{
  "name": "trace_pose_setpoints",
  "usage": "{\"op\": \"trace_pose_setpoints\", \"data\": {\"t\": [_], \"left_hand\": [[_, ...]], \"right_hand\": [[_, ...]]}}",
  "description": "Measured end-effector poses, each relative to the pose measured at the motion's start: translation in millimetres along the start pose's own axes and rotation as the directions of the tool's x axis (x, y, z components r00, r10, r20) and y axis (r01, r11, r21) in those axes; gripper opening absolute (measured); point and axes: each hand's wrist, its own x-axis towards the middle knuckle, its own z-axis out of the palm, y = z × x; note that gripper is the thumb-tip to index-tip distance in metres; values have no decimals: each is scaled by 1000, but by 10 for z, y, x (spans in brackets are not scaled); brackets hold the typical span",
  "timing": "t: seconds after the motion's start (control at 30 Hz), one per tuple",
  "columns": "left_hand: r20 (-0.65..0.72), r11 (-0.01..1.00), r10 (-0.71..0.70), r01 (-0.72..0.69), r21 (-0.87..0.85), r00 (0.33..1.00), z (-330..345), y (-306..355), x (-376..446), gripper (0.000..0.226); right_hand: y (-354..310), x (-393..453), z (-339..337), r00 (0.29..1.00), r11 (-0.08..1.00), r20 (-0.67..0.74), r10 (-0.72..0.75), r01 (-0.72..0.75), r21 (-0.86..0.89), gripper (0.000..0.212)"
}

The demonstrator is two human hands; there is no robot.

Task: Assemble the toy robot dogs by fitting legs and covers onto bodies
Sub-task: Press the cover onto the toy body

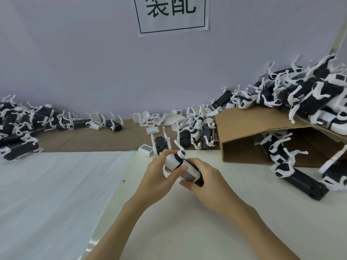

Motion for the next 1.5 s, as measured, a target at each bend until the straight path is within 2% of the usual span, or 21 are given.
{"op": "trace_pose_setpoints", "data": {"t": [0.07,0.13,0.27,0.33,0.37,0.43,0.5,0.57,0.63,0.67,0.77,0.9,1.03,1.13,1.2,1.27,1.33,1.4,1.5], "left_hand": [[-66,996,-44,39,-75,997,21,8,24,20],[-79,988,-88,77,-137,993,16,32,31,22],[-30,986,-70,64,-155,997,-20,60,18,22],[-34,984,-79,73,-163,996,-22,112,22,22],[-41,986,-95,89,-141,995,-15,146,23,26],[-106,996,-55,62,62,993,9,196,10,38],[-108,977,64,-40,208,992,-17,203,-7,51],[28,997,27,-29,74,999,-104,204,-17,62],[176,992,-60,78,-96,983,-172,206,-12,58],[197,981,-86,117,-154,977,-170,207,-15,52],[68,946,-175,186,-263,982,-84,212,8,39],[-80,859,-400,344,-379,913,-101,195,56,52],[-106,818,-493,420,-393,863,-80,181,61,60],[-137,843,-473,401,-358,870,-58,194,61,62],[-59,848,-456,413,-333,888,-90,210,58,65],[27,877,-388,378,-297,921,-163,215,46,58],[64,957,-222,230,-176,973,-250,204,25,50],[107,1000,-24,24,4,994,-285,155,-9,60],[162,947,184,-219,235,970,-233,140,-13,74]], "right_hand": [[-8,-15,-8,998,998,-51,-43,40,-52,53],[-23,-19,-15,995,996,-76,-70,65,-65,42],[-51,4,-79,994,991,-110,15,0,135,20],[-49,17,-135,990,992,-143,-2,20,126,17],[-55,13,-155,991,991,-134,-7,25,133,18],[-69,6,-181,997,979,-77,14,2,206,18],[-92,-17,-201,997,907,12,74,-72,414,22],[-88,-35,-230,990,806,83,115,-142,574,37],[-62,-31,-234,982,752,135,129,-186,632,41],[-55,-27,-218,980,735,149,131,-197,649,37],[-62,-17,-164,981,733,119,156,-196,651,32],[-39,15,-123,978,806,99,183,-207,554,53],[-71,16,-79,970,809,99,221,-239,537,28],[-28,20,-88,956,737,123,265,-283,614,28],[9,19,-118,963,719,107,249,-258,646,38],[61,18,-169,977,735,91,194,-207,646,46],[121,19,-240,987,800,116,112,-159,578,53],[175,21,-258,992,898,113,56,-100,429,62],[200,7,-196,997,986,-6,80,-78,145,74]]}}
